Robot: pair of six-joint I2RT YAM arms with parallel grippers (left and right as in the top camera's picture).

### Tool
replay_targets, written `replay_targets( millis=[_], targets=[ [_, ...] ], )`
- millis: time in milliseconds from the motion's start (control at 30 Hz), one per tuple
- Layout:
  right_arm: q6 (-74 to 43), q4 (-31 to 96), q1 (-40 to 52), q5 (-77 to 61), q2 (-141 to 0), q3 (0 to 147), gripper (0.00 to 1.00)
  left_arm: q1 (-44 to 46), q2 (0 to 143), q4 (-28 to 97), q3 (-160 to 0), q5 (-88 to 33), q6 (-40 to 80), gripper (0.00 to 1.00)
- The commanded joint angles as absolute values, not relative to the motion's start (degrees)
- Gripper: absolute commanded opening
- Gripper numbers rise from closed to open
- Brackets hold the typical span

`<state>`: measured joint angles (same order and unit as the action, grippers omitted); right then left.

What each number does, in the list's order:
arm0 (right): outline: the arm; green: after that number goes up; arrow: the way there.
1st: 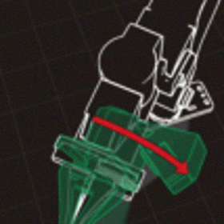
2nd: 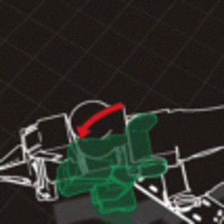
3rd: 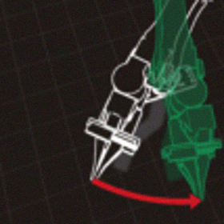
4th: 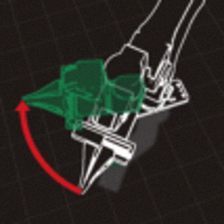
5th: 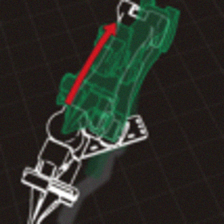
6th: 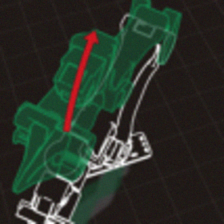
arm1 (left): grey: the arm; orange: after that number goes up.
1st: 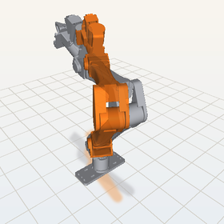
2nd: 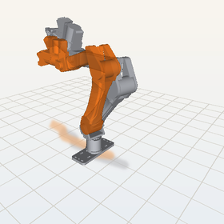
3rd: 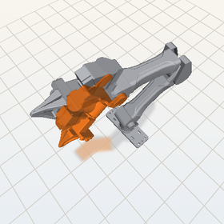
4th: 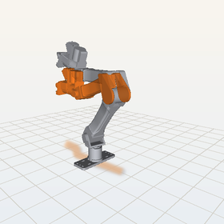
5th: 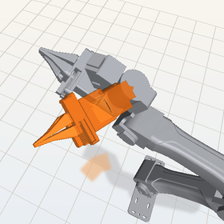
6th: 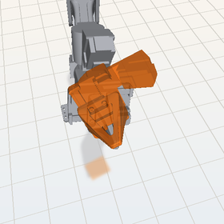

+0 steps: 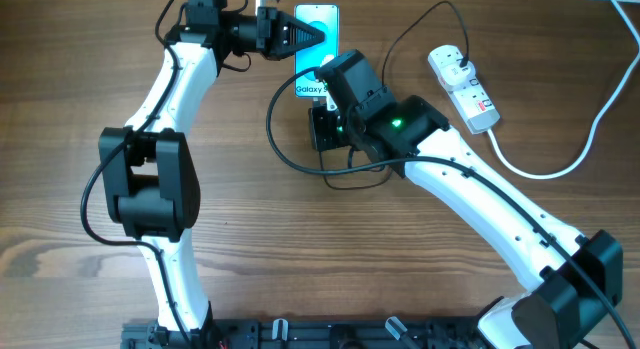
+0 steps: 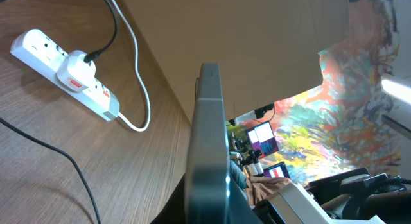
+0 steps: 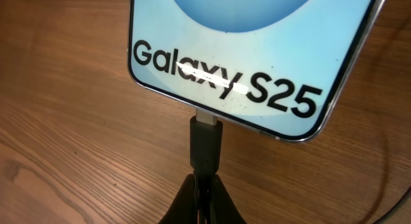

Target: Plug charger to phone and switch on socket

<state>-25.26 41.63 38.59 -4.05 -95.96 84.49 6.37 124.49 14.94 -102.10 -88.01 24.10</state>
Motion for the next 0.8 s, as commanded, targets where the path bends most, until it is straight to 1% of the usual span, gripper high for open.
replay_targets(
  millis=[0,467,767],
  targets=[
    [-24.1,41.0,38.3,-4.3,-96.2,85.6,0.04,6.7,122.1,14.7,-102.4,-90.3,22.9,0.04],
    [-23.7,39.6,37.9,-3.8,-96.2,85.6,0.04,6.7,122.1,14.7,-102.4,-90.3,22.7,0.04],
    [-20.9,40.4,37.8,-3.4,-96.2,87.8,0.04,6.7,122.1,14.8,-102.4,-90.4,21.8,0.04]
  ],
)
